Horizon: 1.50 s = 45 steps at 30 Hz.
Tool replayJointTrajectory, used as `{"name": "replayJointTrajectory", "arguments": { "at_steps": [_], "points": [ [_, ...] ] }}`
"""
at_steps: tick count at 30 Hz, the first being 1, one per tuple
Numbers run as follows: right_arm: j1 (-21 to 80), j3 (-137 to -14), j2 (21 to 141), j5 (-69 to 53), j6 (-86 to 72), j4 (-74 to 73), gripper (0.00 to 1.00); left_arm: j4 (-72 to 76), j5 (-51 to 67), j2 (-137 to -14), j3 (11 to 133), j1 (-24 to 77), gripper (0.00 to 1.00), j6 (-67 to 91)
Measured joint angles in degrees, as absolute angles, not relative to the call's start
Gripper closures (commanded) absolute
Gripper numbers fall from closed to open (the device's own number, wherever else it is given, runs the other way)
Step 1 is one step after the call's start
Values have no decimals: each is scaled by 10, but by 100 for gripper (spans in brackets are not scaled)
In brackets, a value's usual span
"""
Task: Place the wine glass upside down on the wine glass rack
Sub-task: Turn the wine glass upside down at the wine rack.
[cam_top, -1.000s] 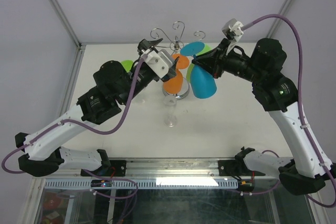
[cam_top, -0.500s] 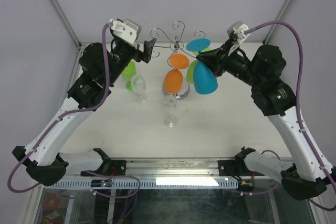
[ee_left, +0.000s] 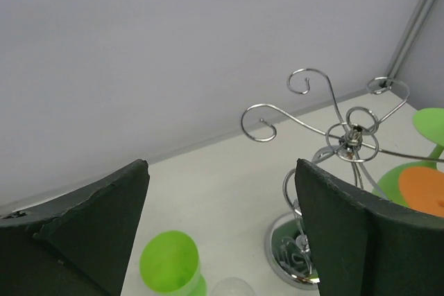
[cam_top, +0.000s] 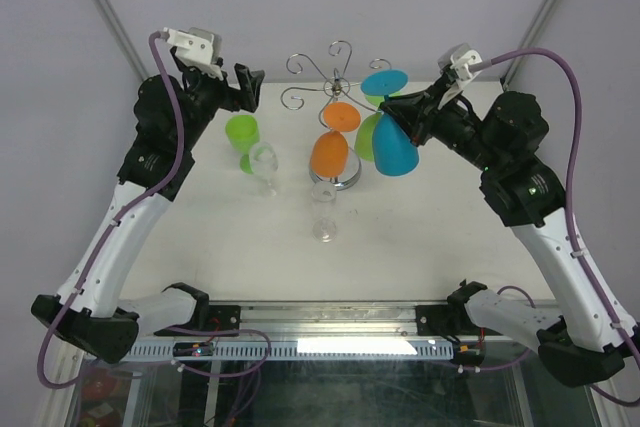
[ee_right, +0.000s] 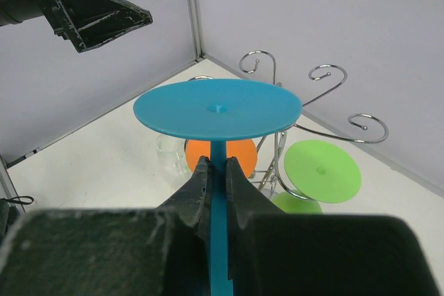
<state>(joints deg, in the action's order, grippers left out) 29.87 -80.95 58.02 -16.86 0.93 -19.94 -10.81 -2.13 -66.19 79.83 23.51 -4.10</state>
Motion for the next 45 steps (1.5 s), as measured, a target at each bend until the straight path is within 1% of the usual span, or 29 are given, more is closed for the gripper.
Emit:
{"name": "replayJointTrajectory", "arguments": {
  "at_steps": [6,8,16,30,36,45],
  "points": [
    [299,-798,580,-163,13,-194,100,-109,-4,-647,746,195,7,-5],
    [299,-797,580,-158,13,-192,100,-109,2,-643,735,179,1,6],
    [299,-793,585,-155,14,-182,100,-103,17,-634,704,121,1,44],
    [289,-805,630,-166,8,-182,100,-82,16,-607,654,115,1,51],
    [237,-827,648,-206,-17,-169,100,-74,16,-604,646,115,1,51],
    [89,-840,671,-311,-95,-97,100,-72,15,-604,637,115,1,49]
  ]
}}
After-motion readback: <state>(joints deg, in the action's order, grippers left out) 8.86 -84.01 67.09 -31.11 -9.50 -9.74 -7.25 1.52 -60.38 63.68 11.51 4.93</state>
